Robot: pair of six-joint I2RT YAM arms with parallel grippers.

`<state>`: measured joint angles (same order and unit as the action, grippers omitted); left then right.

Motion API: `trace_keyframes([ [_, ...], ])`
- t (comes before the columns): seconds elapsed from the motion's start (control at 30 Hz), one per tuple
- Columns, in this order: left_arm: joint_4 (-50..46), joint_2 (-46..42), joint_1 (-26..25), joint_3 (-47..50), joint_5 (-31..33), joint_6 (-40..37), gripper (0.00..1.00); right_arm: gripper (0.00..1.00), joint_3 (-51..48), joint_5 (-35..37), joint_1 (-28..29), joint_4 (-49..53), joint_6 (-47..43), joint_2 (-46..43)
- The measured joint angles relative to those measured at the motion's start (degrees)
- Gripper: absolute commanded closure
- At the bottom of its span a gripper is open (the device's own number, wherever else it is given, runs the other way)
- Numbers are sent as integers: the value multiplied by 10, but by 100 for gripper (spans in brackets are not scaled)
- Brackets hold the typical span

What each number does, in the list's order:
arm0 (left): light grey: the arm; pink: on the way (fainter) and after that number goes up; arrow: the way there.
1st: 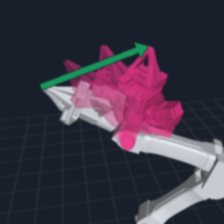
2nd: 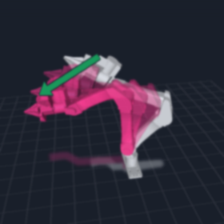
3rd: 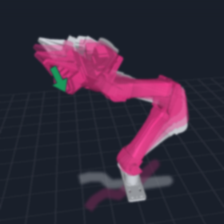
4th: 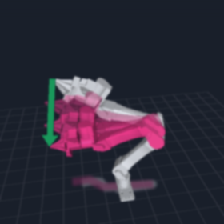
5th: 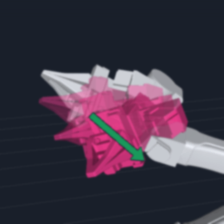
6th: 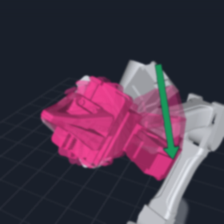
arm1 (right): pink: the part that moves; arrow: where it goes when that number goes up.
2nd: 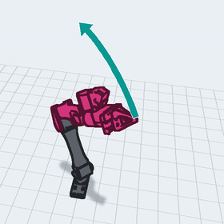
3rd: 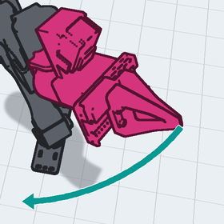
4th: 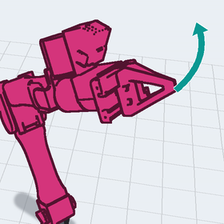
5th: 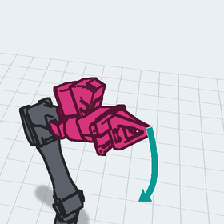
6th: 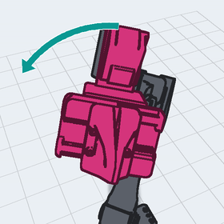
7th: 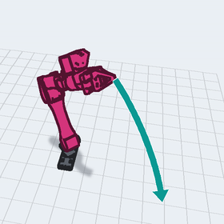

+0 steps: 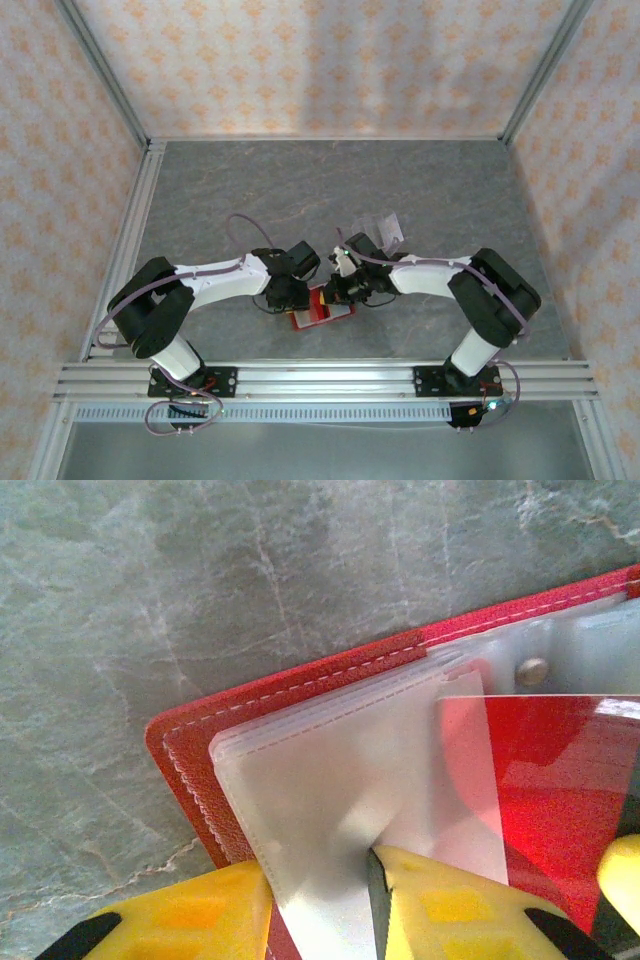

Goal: Put the credit cards into the card holder
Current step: Insert the credit card into the card slot.

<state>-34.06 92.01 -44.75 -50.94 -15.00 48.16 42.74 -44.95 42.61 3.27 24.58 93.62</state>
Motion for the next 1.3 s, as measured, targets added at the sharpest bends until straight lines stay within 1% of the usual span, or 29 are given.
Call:
trace_keyframes([
  [0.63,0,0,-2,0,0,0,68,100,-8,5,0,5,-13,-12],
  [1.3,1,0,-2,0,0,0,68,100,21,-13,-1,22,-34,21],
])
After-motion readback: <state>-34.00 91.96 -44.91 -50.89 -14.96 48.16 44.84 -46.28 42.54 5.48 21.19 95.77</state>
